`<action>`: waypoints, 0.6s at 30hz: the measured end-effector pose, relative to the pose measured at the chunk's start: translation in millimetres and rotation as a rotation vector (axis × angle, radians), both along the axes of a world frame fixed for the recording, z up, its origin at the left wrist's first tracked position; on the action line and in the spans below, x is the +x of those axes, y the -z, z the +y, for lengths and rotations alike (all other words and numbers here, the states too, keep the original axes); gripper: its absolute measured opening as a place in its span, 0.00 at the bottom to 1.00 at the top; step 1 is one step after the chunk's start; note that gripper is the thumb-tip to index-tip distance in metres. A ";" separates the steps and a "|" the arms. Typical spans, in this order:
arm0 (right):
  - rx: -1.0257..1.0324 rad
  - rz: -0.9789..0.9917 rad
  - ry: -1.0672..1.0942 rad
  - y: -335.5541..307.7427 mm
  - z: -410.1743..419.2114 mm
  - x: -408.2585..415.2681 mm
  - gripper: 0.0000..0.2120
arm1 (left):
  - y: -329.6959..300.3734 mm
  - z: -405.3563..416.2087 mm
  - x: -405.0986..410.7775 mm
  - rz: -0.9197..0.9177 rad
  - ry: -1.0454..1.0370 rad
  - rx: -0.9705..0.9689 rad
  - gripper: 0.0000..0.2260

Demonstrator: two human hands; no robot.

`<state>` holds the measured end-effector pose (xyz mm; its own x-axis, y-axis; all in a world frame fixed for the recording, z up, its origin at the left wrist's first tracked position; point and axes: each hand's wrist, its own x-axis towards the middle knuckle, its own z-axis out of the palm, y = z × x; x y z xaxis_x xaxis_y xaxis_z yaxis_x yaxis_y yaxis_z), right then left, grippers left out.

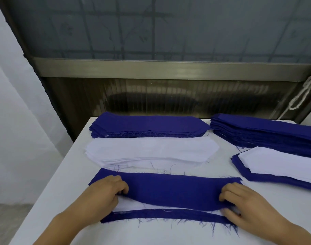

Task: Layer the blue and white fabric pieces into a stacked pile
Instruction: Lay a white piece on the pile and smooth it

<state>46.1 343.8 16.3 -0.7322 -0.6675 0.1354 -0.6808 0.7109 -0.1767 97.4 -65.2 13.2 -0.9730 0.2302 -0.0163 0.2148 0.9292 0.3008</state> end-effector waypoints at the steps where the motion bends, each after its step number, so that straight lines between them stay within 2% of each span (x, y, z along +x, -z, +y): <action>1: -0.013 -0.041 0.017 -1.9 0.6 0.7 0.07 | 0.7 -0.9 0.2 -0.013 0.000 0.019 0.16; 4: -0.097 -0.142 0.085 2.2 1.4 0.0 0.13 | 2.3 -2.4 1.8 -0.045 0.009 0.051 0.13; 6: -0.090 -0.139 0.078 6.5 -1.5 -0.8 0.05 | 2.8 -3.7 2.6 -0.064 0.008 0.065 0.13; 10: -0.030 -0.122 0.102 11.9 -7.5 -5.9 0.12 | 1.6 -9.9 4.1 -0.121 -0.008 0.088 0.12; 14: 0.016 -0.171 0.060 7.3 -5.0 -14.5 0.08 | -3.8 -17.4 4.6 -0.181 0.021 0.121 0.05; 18: 0.061 -0.209 0.019 -2.2 -9.7 -27.3 0.08 | -10.8 -20.4 -2.2 -0.233 0.042 0.139 0.10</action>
<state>18.8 334.0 18.5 -0.7525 -0.6558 -0.0604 -0.6204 0.7368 -0.2688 95.2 -85.5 24.0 -0.9364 0.2858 -0.2037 0.1624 0.8673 0.4706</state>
